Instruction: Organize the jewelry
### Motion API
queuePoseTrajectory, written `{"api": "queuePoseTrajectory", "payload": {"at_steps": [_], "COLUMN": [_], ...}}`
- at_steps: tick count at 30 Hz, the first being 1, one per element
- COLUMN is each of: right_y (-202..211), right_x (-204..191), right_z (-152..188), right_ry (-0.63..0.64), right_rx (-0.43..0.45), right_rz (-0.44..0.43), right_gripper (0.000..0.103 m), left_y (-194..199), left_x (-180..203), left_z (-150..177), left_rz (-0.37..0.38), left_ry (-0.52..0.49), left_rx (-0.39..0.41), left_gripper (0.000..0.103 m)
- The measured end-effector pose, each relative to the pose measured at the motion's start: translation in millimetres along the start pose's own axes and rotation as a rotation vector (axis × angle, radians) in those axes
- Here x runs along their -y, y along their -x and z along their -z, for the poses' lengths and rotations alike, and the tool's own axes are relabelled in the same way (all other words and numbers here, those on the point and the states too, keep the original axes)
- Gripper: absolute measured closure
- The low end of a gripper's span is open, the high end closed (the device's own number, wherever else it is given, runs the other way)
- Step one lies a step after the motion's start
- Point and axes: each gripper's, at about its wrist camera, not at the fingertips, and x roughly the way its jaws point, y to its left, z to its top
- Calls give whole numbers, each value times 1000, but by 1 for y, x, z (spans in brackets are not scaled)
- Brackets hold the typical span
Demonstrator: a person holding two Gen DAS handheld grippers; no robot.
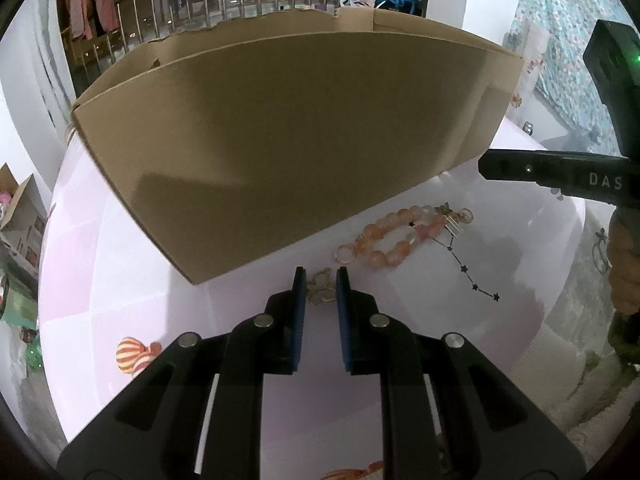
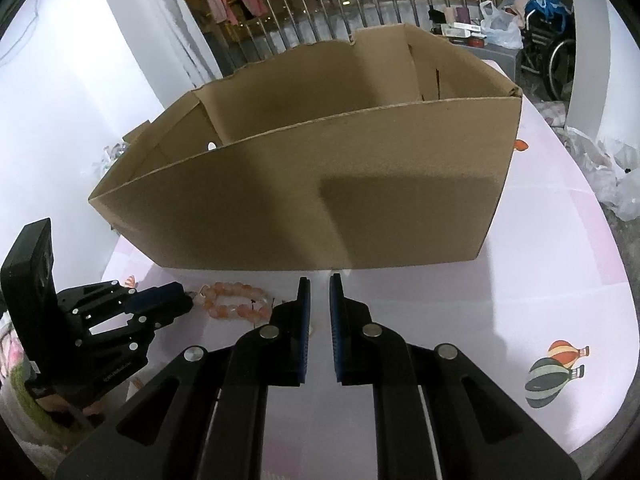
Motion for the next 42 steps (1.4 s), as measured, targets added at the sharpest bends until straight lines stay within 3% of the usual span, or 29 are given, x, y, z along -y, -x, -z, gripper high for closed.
{"api": "queuePoseTrajectory", "payload": {"at_steps": [2, 20, 22, 24, 32, 35, 38, 42], "right_y": [1, -7, -8, -7, -10, -10, -10, -6], "right_x": [-1, -7, -9, -9, -10, -10, -9, -6], "right_z": [1, 14, 13, 12, 11, 11, 11, 13], "right_ry": [10, 34, 37, 37, 30, 32, 29, 27], "right_rx": [-1, -67, -67, -67, -66, -62, -62, -53], "right_rz": [0, 3, -2, -7, -15, -16, -19, -21], "right_gripper": [93, 93, 93, 93, 93, 93, 93, 93], "left_y": [3, 21, 19, 16, -4, -6, -7, -4], "left_x": [0, 3, 1, 0, -2, 4, 5, 6], "left_z": [1, 17, 17, 15, 1, -1, -2, -1], "left_rz": [1, 22, 15, -9, -54, -77, -89, -99], "left_ry": [7, 52, 63, 72, 76, 63, 71, 72], "left_rx": [5, 52, 51, 50, 31, 25, 16, 11], "left_gripper": [103, 103, 97, 84, 80, 81, 92, 94]}}
